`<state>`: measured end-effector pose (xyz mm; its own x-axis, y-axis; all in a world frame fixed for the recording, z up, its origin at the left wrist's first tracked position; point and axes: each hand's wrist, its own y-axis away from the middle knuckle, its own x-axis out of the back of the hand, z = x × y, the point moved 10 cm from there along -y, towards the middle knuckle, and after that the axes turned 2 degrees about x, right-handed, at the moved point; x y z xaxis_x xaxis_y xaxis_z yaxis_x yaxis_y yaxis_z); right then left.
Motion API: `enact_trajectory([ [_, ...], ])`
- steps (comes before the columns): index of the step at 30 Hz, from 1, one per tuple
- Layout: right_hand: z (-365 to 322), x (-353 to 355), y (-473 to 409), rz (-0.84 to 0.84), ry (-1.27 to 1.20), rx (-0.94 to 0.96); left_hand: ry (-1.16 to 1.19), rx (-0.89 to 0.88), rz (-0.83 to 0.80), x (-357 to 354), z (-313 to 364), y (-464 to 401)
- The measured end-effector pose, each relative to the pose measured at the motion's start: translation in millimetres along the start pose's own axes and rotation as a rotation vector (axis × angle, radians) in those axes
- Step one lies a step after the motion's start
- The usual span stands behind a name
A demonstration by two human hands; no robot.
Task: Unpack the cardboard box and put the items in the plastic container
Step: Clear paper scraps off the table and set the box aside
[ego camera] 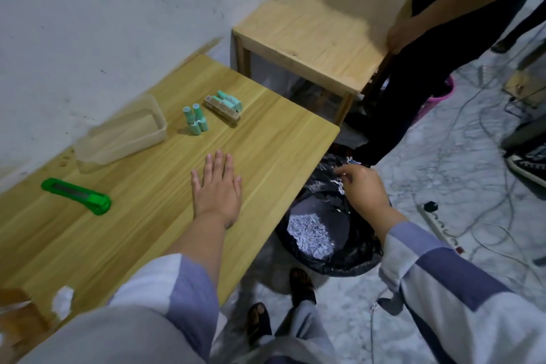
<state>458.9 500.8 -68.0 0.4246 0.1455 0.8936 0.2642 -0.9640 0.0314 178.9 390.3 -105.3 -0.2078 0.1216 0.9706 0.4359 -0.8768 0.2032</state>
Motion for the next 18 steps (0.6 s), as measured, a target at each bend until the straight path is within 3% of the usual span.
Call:
enact_trajectory([
  [9,-14.1,-6.3,0.6,-0.071,-0.021,-0.017,-0.003,-0.002,-0.062,-3.1,-4.2,-4.5],
  [13,-54.5,-0.6,-3.2,-0.074,-0.024,0.103,0.1,-0.01,-0.161,9.5,-6.6,-4.2],
  [18,-125.3,-8.9,-3.4,-0.185,0.022,0.289,0.195,0.098,-0.107,45.4,-37.9,18.6],
])
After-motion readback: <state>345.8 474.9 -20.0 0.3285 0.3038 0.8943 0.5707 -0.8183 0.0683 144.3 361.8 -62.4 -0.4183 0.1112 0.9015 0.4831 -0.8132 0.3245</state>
